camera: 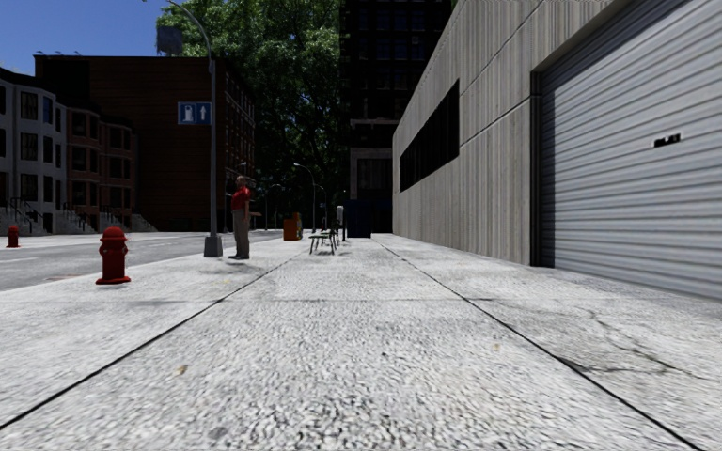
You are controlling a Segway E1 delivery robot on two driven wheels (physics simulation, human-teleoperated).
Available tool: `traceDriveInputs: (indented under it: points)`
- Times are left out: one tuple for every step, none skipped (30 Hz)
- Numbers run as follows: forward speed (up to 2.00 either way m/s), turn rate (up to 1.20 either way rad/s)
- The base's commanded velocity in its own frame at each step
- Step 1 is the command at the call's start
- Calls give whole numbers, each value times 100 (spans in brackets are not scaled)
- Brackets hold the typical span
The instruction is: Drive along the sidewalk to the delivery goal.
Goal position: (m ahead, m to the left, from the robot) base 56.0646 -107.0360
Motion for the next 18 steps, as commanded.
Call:
traceDriveInputs:
  points:
    - [199,0]
    - [199,0]
    - [199,0]
    - [199,0]
    - [199,0]
    - [199,0]
    - [199,0]
    - [199,0]
    - [199,0]
    - [199,0]
    - [199,0]
    - [199,0]
    - [199,0]
    - [199,0]
    - [199,0]
    - [199,0]
    - [199,0]
    - [199,0]
